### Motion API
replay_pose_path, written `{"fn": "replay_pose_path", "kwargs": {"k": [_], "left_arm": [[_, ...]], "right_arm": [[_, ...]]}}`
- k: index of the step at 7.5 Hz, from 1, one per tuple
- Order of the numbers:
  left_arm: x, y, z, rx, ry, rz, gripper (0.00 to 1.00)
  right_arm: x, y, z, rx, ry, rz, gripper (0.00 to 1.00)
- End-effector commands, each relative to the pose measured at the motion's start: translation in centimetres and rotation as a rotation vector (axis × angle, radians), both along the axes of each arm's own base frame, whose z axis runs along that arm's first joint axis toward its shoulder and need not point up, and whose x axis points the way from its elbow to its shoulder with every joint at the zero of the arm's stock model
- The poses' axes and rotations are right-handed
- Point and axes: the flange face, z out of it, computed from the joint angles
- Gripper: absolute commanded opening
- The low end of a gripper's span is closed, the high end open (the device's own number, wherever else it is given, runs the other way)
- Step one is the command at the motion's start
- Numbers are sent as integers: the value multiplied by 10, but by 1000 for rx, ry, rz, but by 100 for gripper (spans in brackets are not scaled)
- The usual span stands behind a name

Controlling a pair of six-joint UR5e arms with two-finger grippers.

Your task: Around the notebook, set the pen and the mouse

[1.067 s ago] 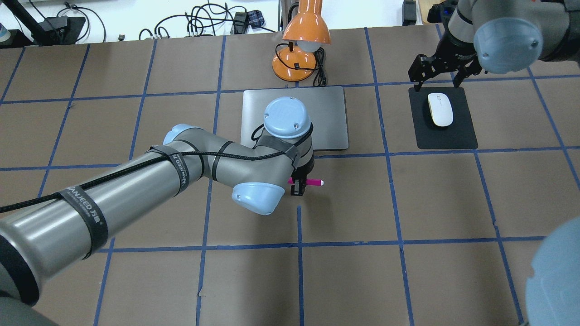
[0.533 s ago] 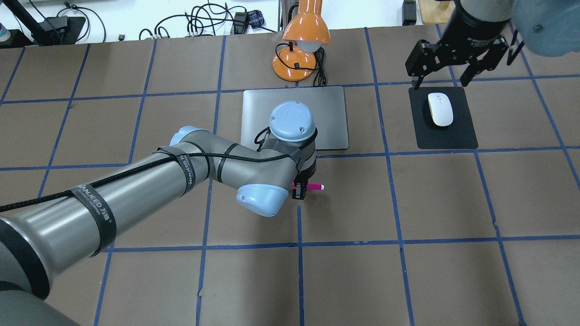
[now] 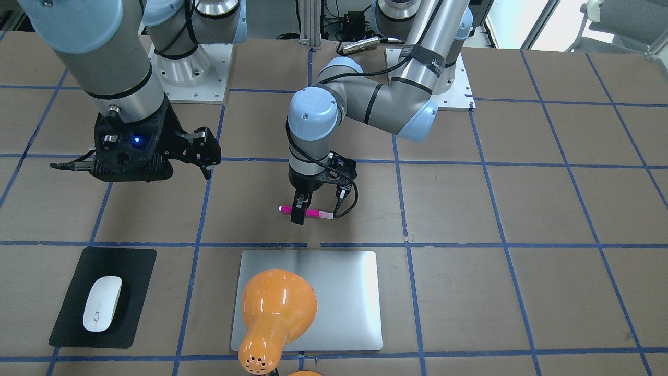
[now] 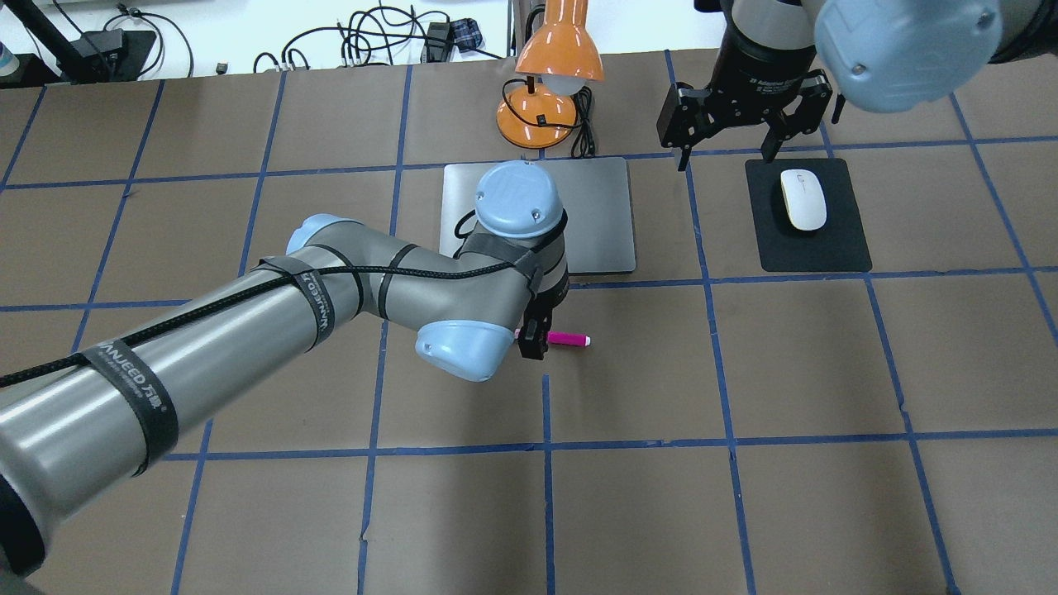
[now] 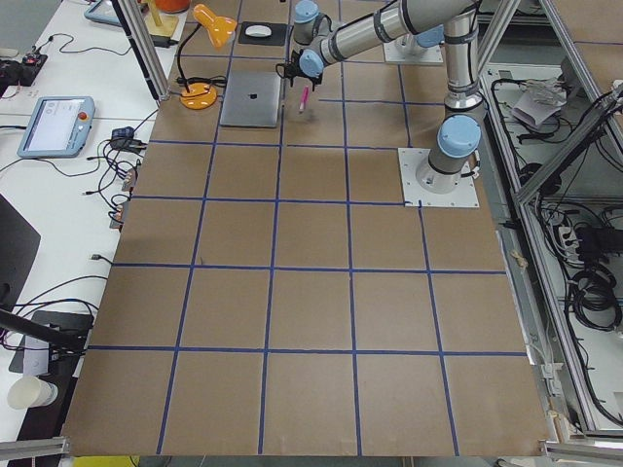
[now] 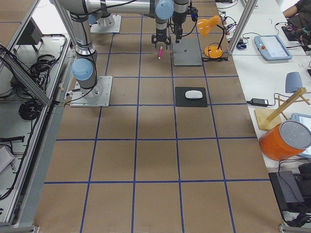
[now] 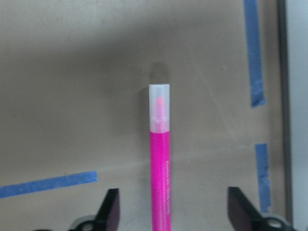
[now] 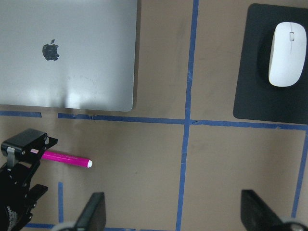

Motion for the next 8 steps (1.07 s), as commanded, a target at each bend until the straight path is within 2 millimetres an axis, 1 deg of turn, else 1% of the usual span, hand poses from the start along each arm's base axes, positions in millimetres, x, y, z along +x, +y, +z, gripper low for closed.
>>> {"fn": "replay_pose_path", "kwargs": {"k": [1,2,3,4,5,6,7,8], "left_arm": [[34,0,60,7,0,-564,100],[60,3,92,30,5,-741,100],[91,3,125,33,10,-897,100],[128,-2,167,24,7,-986,100],[161,-9,202,25,8,-1060,100],[195,-17,232,0,-2,-1209,99],[223,-21,257,-32,-26,-1228,99],[239,-22,268,-48,-25,-1199,100]], "right_arm": [[-6,27,31,-19,12,-15,100],[-10,31,29,23,18,-12,100],[-17,33,33,21,18,-12,100],[-16,36,38,7,8,-1,100],[-18,38,41,3,12,-2,100],[-16,44,53,-28,11,0,100],[-20,43,47,0,17,-6,100],[-21,45,42,25,28,-5,100]]}}
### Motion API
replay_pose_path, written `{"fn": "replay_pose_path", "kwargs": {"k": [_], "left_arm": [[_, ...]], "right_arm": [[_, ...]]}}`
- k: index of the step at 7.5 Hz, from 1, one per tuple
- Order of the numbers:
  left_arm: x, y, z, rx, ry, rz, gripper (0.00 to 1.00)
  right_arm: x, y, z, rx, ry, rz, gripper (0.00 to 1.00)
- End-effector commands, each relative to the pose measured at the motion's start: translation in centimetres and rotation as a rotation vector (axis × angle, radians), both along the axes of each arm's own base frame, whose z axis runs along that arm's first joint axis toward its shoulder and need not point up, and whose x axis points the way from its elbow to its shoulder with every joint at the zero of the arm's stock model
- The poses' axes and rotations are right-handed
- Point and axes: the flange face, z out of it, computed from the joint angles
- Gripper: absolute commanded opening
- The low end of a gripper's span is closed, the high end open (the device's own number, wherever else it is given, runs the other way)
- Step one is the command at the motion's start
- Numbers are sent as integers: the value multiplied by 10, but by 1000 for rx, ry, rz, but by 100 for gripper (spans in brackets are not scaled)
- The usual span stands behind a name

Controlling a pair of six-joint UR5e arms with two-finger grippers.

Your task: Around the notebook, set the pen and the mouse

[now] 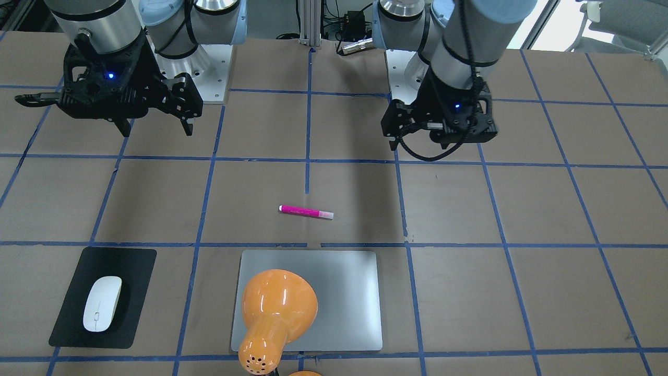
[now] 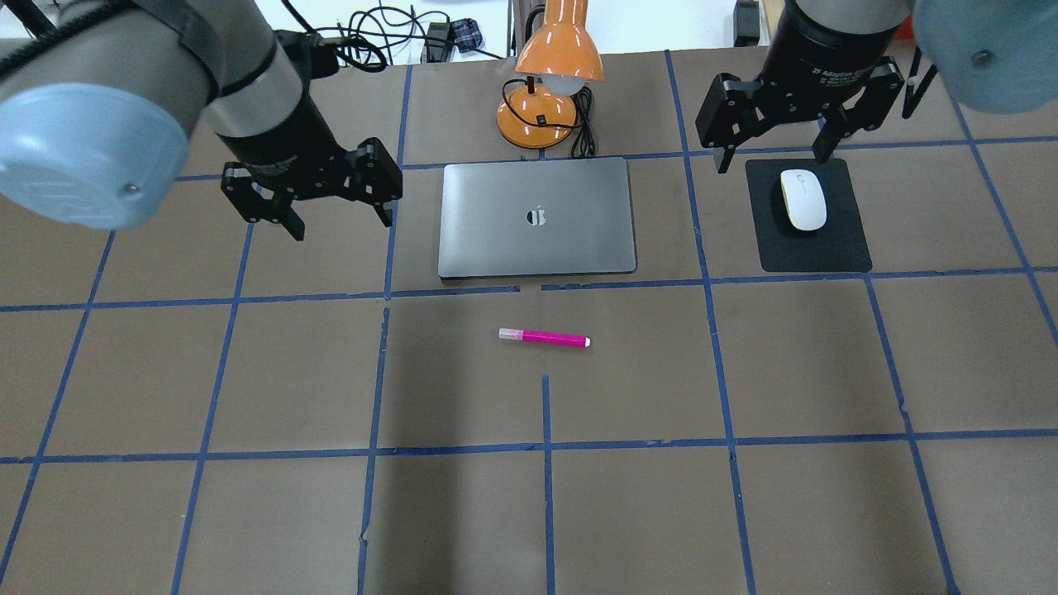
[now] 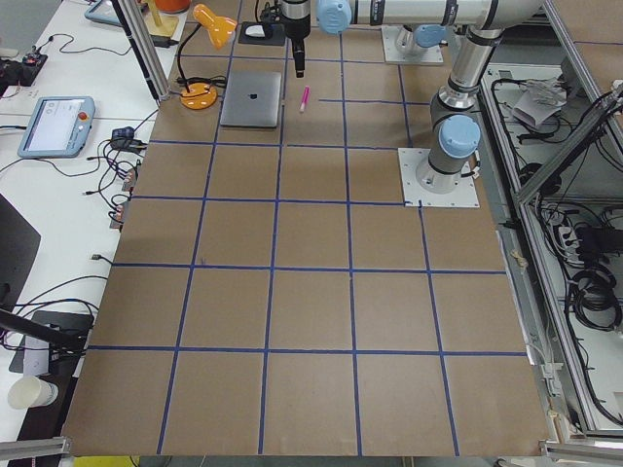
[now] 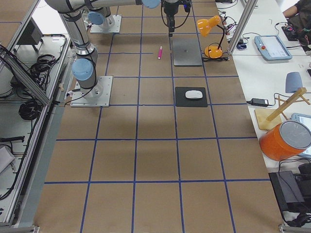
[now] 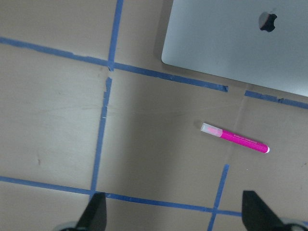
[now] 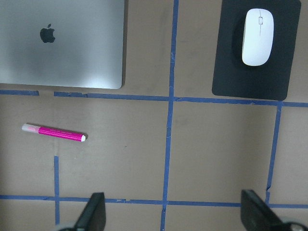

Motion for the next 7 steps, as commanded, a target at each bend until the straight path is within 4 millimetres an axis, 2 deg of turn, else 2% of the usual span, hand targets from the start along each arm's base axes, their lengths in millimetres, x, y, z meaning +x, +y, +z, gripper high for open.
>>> {"fn": "replay_pose_path", "kwargs": {"k": [1,3,4,7], "left_arm": [[27,4,16,-3,4,-12,100],[27,5,16,-6,3,-12,100],[29,2,25,-30,-3,-5,100],[30,3,24,-30,0,3,100]], "right_arm": [[1,3,-5,26,10,5,100],[1,5,-8,43,12,2,100],[2,5,-8,43,12,5,100],[1,6,-15,56,11,2,100]]}}
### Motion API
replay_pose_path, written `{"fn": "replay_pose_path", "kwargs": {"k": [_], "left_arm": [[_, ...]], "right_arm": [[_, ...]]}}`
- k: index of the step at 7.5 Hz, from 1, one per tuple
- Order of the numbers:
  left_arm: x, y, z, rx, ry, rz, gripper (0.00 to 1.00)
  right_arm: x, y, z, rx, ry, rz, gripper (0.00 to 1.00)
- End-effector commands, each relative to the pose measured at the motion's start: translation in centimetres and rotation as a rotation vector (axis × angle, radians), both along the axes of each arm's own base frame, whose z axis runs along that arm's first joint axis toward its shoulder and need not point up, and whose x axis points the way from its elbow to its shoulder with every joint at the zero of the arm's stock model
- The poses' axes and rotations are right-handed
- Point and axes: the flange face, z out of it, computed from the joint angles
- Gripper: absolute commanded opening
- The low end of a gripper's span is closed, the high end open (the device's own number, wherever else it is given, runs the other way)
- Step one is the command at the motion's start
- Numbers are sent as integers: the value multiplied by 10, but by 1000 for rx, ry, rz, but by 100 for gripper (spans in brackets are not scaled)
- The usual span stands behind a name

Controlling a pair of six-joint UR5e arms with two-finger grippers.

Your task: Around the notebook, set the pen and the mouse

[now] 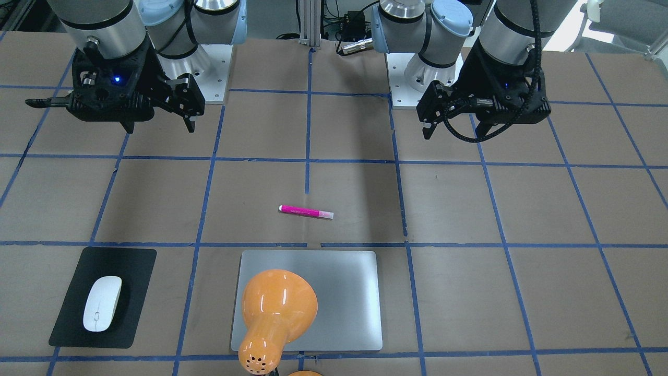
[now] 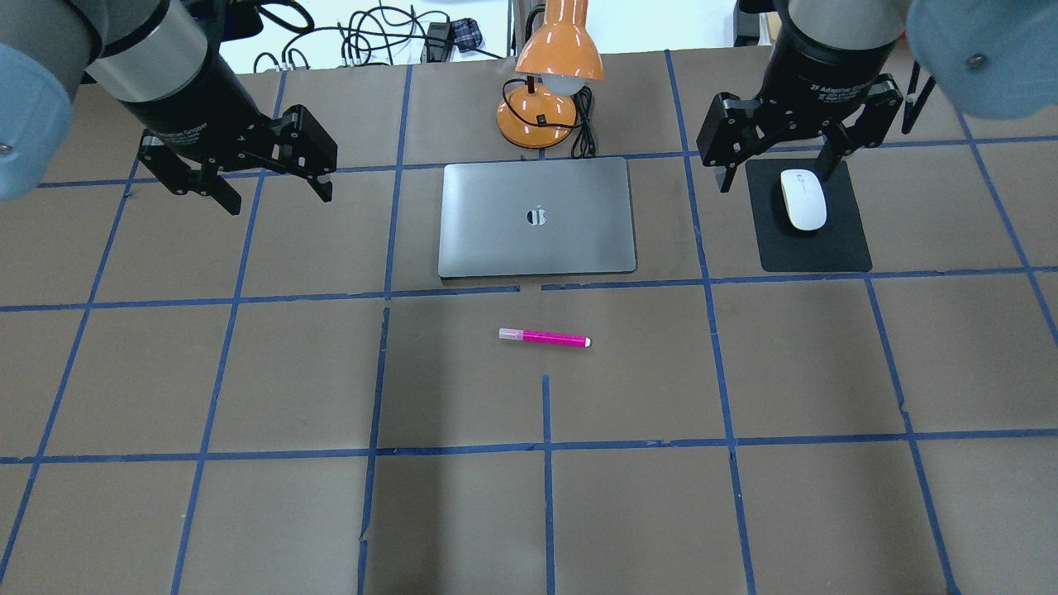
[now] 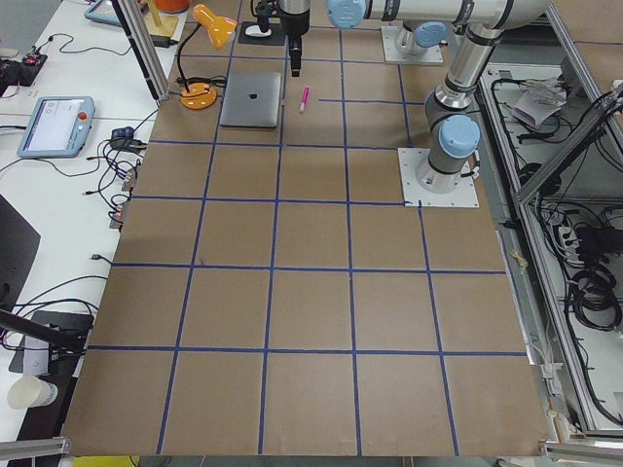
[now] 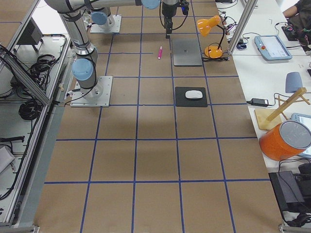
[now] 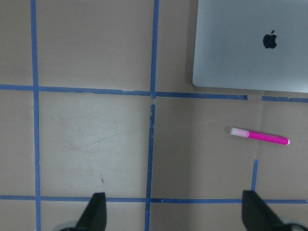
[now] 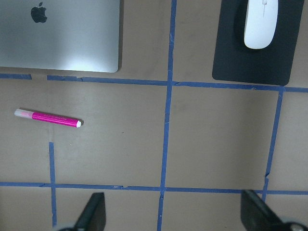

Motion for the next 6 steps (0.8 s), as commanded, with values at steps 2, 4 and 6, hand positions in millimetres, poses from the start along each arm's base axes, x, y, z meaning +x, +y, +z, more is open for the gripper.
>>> {"fn": "replay_pose_path", "kwargs": {"k": [2,4,6], "left_arm": [[0,3,1,-2,0,4,100],[0,4,0,1,0,5,100],[0,5,0,-1,0,5,100]], "right_arm": [[0,1,-7,13,1,-2,100],[0,3,-7,14,0,-8,100],[0,2,-8,13,2,-3,100]]}}
